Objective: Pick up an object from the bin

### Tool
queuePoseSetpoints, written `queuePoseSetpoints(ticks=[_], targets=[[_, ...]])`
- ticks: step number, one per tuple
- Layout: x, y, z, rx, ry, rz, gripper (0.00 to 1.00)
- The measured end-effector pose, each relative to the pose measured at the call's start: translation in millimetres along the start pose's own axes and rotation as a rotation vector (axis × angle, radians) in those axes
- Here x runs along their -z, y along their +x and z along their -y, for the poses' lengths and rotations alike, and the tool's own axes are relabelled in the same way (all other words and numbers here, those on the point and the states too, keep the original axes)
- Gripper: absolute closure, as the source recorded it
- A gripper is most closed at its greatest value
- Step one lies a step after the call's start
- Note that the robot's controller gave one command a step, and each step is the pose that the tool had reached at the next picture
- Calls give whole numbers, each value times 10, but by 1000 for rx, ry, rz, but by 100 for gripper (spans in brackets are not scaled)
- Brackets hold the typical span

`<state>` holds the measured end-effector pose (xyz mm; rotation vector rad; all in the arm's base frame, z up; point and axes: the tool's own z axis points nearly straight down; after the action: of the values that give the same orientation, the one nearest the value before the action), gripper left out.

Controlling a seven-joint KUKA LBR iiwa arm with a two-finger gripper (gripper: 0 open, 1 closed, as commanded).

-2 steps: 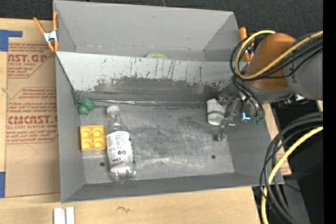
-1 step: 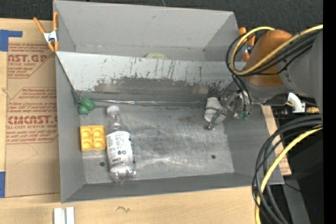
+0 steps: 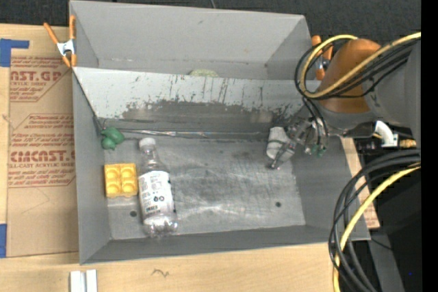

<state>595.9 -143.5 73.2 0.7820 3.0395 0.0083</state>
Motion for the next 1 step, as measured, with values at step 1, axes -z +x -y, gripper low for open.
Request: queuePoseSetpoints(ticks=[1], targets=[[563, -15, -18, 2, 4, 5, 100]])
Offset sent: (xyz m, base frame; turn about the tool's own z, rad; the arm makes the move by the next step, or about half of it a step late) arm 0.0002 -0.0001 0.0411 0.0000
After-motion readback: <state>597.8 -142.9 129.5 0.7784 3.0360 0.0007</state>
